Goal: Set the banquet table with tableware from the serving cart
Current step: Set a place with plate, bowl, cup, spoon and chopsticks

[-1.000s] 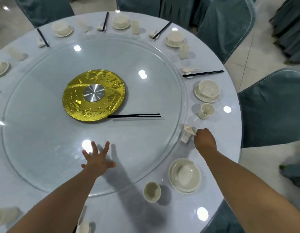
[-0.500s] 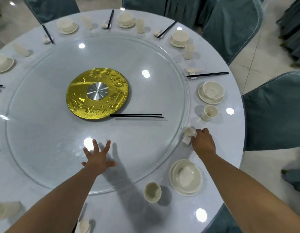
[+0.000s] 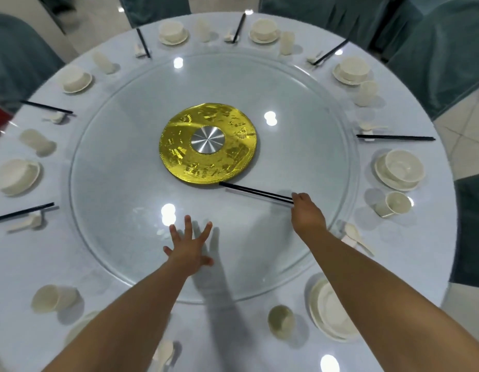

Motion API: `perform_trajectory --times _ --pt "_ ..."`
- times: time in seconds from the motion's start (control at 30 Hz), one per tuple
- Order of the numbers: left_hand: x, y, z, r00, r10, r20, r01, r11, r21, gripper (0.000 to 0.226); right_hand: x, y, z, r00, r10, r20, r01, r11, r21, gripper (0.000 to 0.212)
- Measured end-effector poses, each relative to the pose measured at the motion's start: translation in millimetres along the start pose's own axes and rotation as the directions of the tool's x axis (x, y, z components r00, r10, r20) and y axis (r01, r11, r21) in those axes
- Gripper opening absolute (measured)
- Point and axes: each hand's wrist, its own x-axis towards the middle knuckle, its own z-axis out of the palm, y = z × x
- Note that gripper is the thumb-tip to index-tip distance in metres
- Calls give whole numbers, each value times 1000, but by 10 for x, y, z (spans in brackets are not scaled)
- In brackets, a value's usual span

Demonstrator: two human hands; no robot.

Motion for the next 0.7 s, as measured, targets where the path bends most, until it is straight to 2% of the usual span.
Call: perform_trajectory --times 0.13,0.23,0.43,0.57,0.7 --pt "23 -143 -26 1000 21 15 -20 1000 -9 105 -16 -86 47 999 -15 -45 9 990 -138 38" --pt "26 -242 -66 999 29 23 -28 1000 -9 104 -72 -126 107 998 -36 -47 27 986 -166 30" --pt "20 -397 -139 998 56 31 -56 998 15 105 -193 -221 182 997 -72 -19 68 983 -168 33" --pt "63 -472 -132 998 63 21 -63 998 12 106 -308 -260 264 994 -107 1 104 962 -252 37" --pt "86 -531 -121 998 59 14 -59 998 37 107 -492 -278 304 999 -50 17 53 958 -280 35"
